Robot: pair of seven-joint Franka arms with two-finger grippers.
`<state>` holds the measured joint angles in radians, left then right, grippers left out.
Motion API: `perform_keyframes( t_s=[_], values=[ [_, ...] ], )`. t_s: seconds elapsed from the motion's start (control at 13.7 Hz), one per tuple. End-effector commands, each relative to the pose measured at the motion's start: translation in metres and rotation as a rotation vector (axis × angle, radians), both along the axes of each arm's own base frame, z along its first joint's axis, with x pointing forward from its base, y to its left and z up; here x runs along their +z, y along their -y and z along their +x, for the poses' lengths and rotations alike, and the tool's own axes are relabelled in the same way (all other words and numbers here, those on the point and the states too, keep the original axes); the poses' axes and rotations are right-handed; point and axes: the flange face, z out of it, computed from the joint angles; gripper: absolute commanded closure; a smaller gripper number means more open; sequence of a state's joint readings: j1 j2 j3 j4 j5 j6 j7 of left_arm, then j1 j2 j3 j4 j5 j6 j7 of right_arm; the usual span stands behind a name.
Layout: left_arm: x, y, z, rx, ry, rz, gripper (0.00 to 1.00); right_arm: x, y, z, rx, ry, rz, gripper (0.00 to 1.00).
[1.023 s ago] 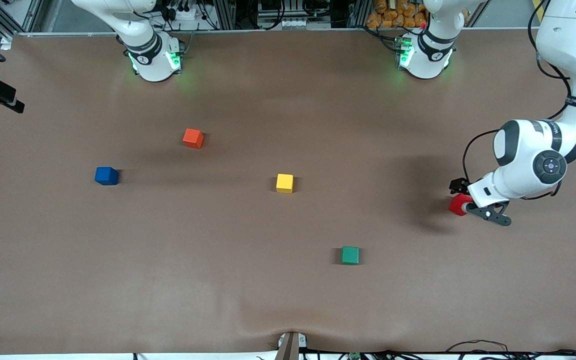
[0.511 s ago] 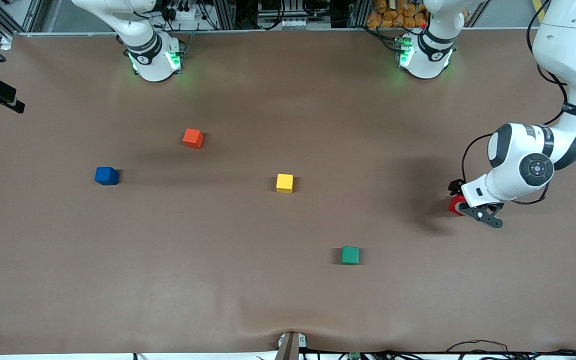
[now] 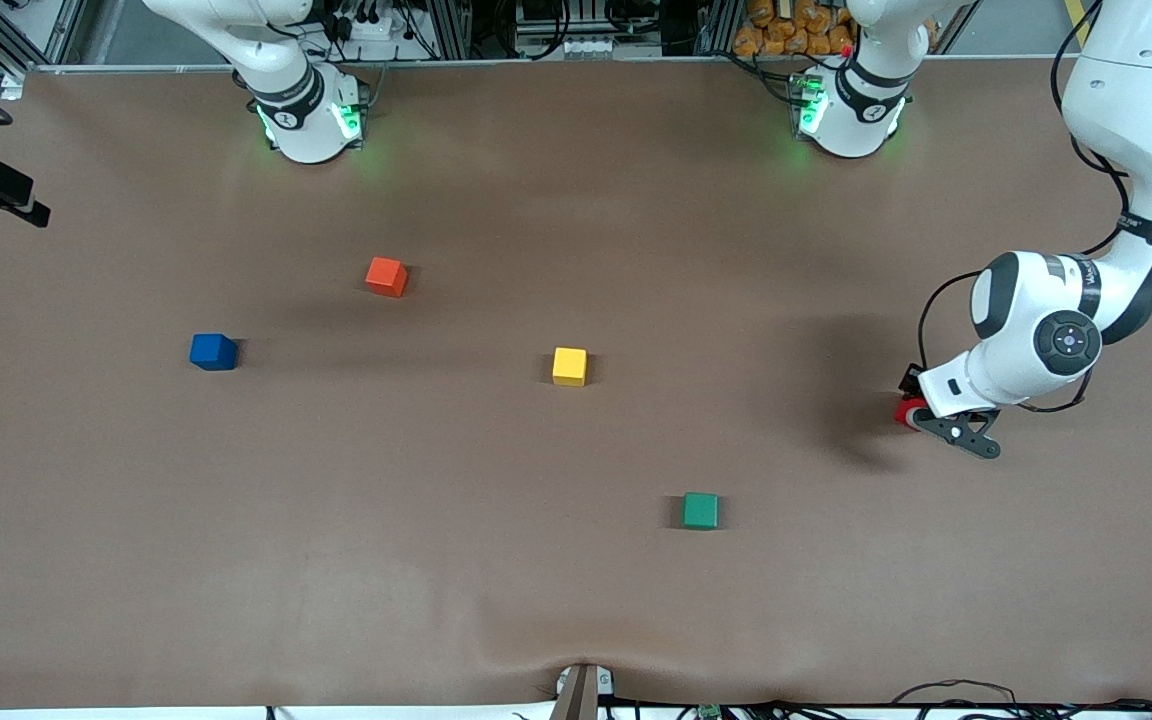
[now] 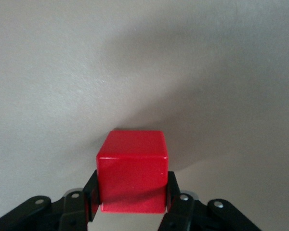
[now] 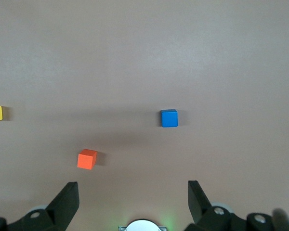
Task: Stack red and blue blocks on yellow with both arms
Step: 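Lift the red cube and carry it over the yellow cube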
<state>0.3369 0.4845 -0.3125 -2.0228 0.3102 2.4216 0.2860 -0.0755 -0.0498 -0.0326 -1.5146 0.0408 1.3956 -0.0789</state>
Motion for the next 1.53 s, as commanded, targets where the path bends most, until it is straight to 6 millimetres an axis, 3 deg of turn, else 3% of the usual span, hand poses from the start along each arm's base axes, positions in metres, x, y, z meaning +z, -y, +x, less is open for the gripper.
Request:
perform_keyframes(
  t_s=[0.0,0.37,0.8,1.1,1.24,1.46],
  values=[
    [0.049,0.039,0.0,0.057,0.029,0.032,1.0,0.001,0.002,-0.001,-0.001,0.004,0.017,0.0],
    [0.089,0.131,-0.001,0.107,0.033,0.003,1.0,0.0,0.002,0.0,-0.001,0.001,0.017,0.0],
    [0.12,0.268,-0.016,0.026,0.001,-0.021,1.0,-0.004,0.003,0.003,-0.001,-0.007,0.016,0.0],
    [0.129,0.335,-0.03,0.087,-0.021,-0.07,1.0,-0.004,0.003,0.004,0.0,-0.005,0.016,0.0],
    [0.126,0.366,-0.031,0.126,-0.046,-0.115,1.0,-0.008,0.003,0.007,0.0,-0.013,0.016,0.0],
    [0.117,0.43,-0.046,0.227,-0.082,-0.141,1.0,-0.009,0.003,0.007,0.0,-0.015,0.016,0.0]
  ],
)
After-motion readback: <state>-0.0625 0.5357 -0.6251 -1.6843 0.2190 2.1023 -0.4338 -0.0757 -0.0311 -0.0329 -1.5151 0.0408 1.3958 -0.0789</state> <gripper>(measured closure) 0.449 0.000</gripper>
